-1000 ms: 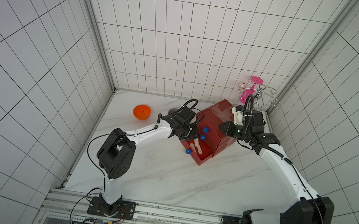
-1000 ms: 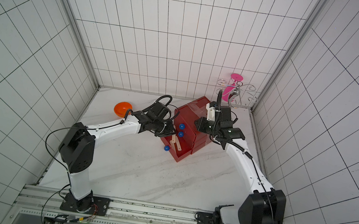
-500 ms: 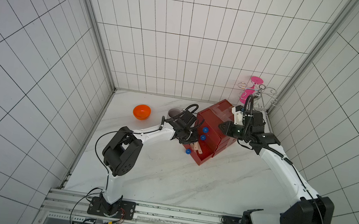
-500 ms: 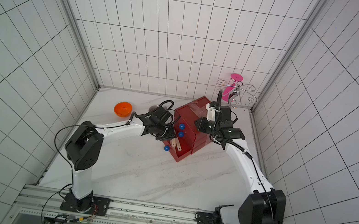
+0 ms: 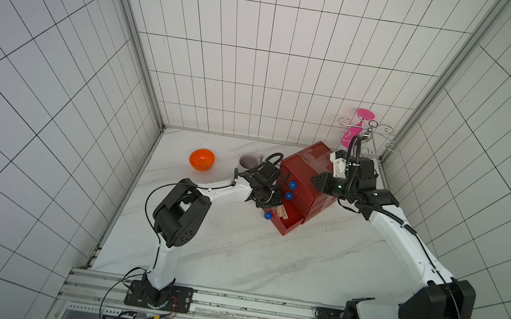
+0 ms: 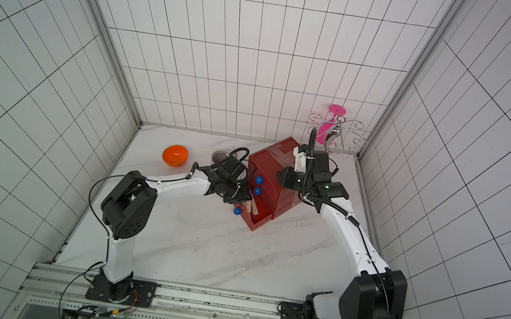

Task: Place the fruit knives into the drawer by color
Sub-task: Place the fruit knife in the drawer.

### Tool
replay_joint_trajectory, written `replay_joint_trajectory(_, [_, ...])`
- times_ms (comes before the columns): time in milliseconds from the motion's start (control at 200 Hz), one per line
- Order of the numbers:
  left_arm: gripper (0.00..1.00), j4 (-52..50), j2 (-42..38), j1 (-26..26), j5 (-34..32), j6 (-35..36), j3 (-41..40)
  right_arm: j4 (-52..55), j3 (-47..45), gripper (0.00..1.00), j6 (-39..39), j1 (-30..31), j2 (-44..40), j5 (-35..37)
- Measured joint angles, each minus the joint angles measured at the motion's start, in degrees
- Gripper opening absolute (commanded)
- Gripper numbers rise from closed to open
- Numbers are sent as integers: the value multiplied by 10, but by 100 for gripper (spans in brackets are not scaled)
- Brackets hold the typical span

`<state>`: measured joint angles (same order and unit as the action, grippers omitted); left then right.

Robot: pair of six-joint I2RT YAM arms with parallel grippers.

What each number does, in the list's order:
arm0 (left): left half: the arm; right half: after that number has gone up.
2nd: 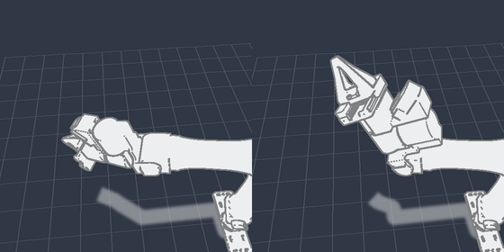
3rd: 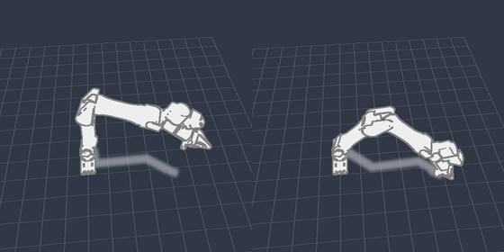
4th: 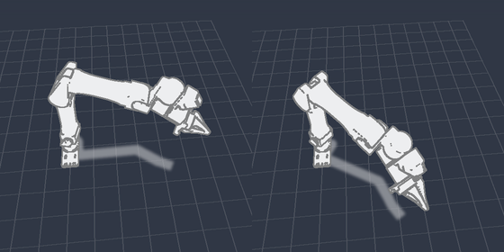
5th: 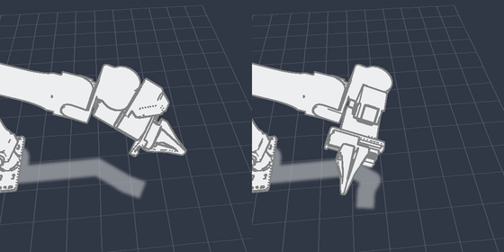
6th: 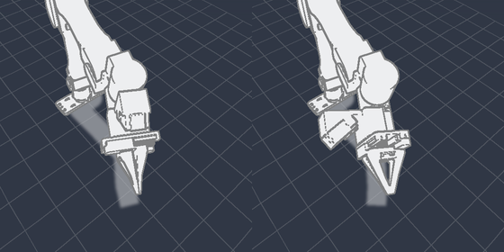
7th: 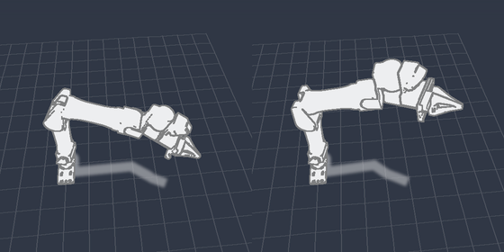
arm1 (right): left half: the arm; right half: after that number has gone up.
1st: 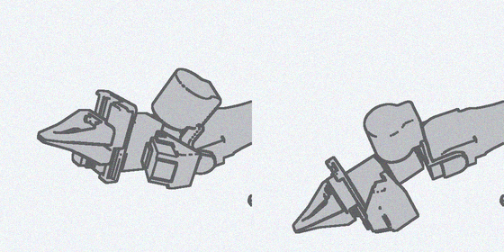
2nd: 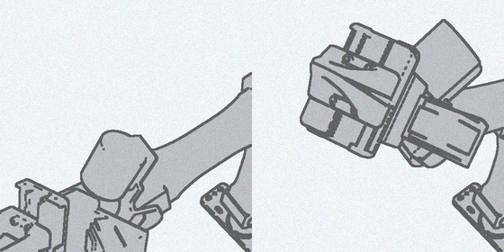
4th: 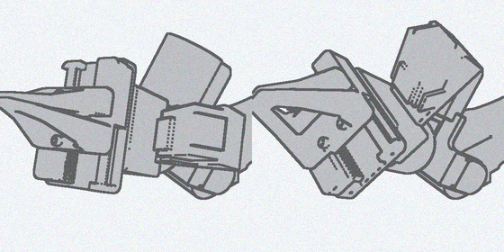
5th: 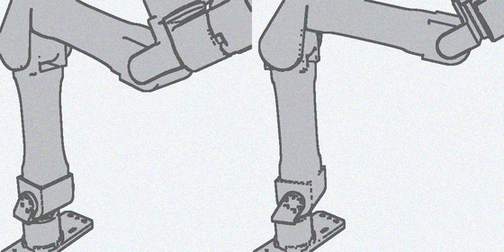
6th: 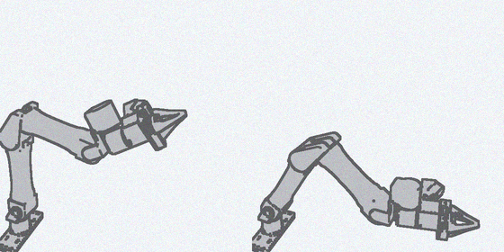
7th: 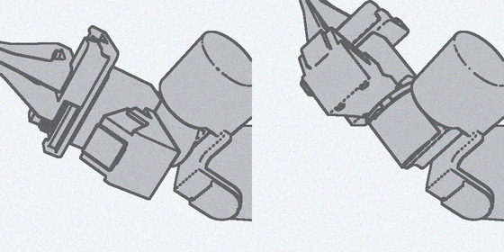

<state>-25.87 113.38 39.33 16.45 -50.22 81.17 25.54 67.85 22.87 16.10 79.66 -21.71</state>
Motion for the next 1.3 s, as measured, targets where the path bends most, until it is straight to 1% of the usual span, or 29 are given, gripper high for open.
replay_joint_trajectory(560, [31, 19, 11, 7, 16, -9, 0, 0, 0, 20, 0, 0, 0, 1])
replay_joint_trajectory(845, [32, 20, 11, 7, 21, -9, 0, 0, 0, 21, 0, 0, 0, 1])
replay_joint_trajectory(895, [31, 20, 10, 7, 21, -9, 0, 0, 0, 21, 0, 0, 0, 1])
replay_joint_trajectory(1080, [24, 10, -12, 8, 12, -10, 0, 0, 0, 21, 0, 0, 0, 1])
replay_joint_trajectory(1179, [21, 0, -49, 8, -3, -8, 0, 0, 0, 21, 0, -1, 0, 1])
replay_joint_trajectory(1299, [16, -7, -116, 8, -23, -6, -5, 0, 0, 21, 0, -3, 0, 0])
